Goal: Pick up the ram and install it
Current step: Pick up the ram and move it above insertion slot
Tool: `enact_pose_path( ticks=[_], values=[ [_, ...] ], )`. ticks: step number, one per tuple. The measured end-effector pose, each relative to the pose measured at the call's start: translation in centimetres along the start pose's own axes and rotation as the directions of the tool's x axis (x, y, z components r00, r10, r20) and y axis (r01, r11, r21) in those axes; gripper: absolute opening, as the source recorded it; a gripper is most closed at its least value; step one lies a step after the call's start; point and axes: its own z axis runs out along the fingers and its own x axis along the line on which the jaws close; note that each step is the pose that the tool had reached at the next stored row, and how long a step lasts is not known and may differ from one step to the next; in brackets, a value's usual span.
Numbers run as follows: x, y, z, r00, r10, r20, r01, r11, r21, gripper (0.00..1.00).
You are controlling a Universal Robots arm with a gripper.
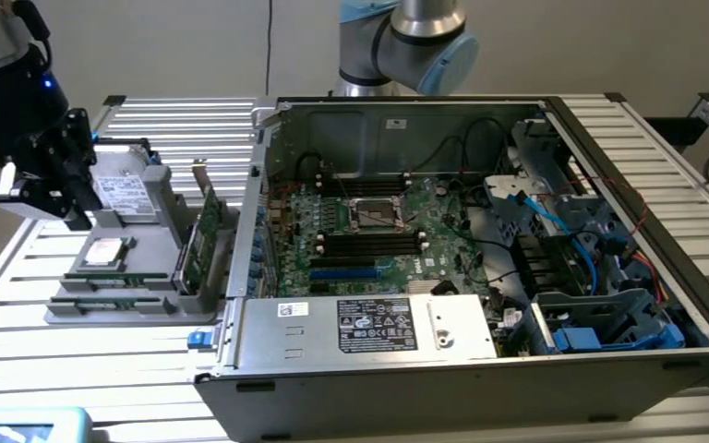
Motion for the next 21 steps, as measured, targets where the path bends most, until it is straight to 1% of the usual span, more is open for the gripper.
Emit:
enact_pose_path(
  ticks=[6, 21],
  values=[
    [0.1, 0.67, 1.11, 1.0, 0.0, 0.0, 0.0, 1.0, 0.0001, 0.36],
    [0.3, 0.74, 3.83, 1.0, 0.0, -0.0001, 0.0, 1.0, 0.0, 0.36]
  ],
)
